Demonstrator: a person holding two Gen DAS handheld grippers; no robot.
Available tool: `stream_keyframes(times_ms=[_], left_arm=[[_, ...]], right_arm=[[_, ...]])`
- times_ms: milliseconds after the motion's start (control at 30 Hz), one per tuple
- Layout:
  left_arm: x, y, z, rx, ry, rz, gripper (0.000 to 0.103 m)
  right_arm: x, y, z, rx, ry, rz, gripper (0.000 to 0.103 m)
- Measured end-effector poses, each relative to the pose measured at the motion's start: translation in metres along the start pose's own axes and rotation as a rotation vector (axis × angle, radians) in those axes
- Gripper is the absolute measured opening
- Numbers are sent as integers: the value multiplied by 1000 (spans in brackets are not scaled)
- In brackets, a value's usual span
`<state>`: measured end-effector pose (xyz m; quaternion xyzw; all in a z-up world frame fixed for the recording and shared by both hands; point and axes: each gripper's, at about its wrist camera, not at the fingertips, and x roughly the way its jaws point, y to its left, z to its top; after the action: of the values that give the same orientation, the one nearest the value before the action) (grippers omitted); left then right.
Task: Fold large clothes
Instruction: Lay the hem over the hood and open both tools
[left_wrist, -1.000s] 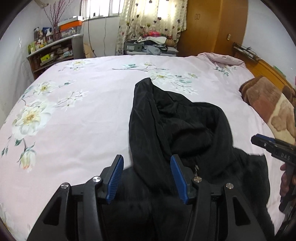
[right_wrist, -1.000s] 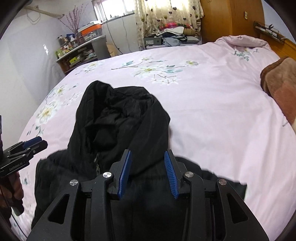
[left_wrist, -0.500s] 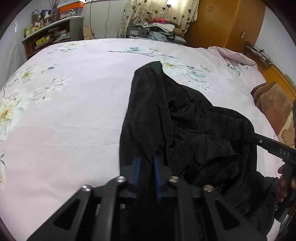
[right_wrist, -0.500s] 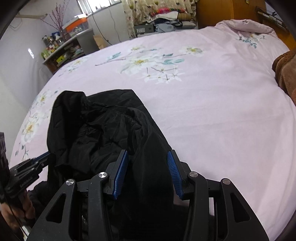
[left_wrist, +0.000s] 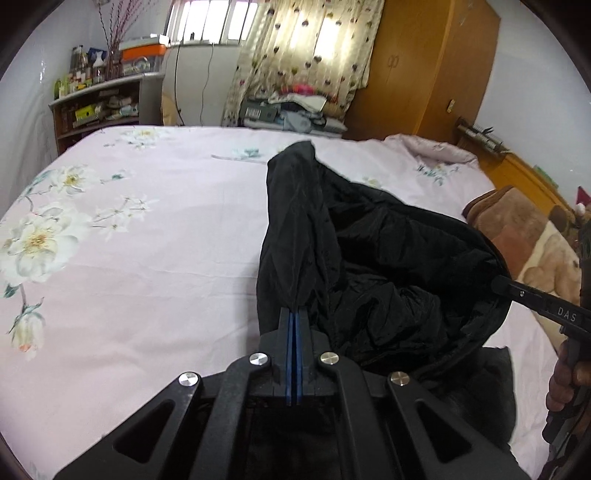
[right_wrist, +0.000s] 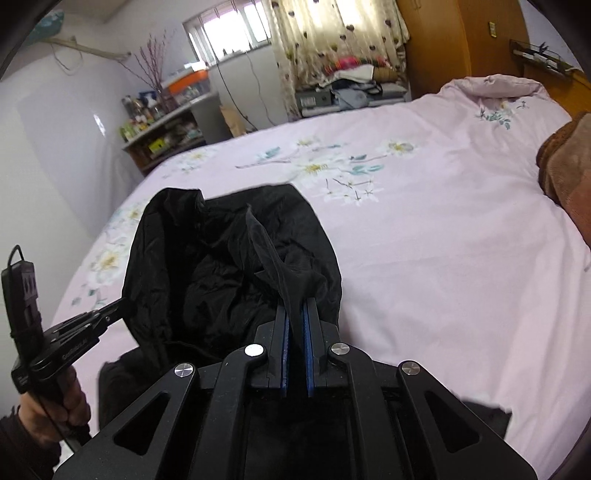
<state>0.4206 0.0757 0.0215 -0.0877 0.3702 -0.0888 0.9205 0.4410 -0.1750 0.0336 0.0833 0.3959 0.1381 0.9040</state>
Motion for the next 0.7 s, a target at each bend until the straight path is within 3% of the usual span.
stream_keyframes(times_ms=[133, 367, 700], left_arm=[[-40, -5, -20, -8, -41, -29, 1], [-80, -11, -61, -59, -43, -57, 1], [-97, -11, -128, -80, 32, -30, 1]], right_arm=[[-39, 2, -23, 7, -31, 27, 6], [-82, 0, -77, 52, -34, 48, 6], [-87, -21, -150, 153, 67, 42, 3]])
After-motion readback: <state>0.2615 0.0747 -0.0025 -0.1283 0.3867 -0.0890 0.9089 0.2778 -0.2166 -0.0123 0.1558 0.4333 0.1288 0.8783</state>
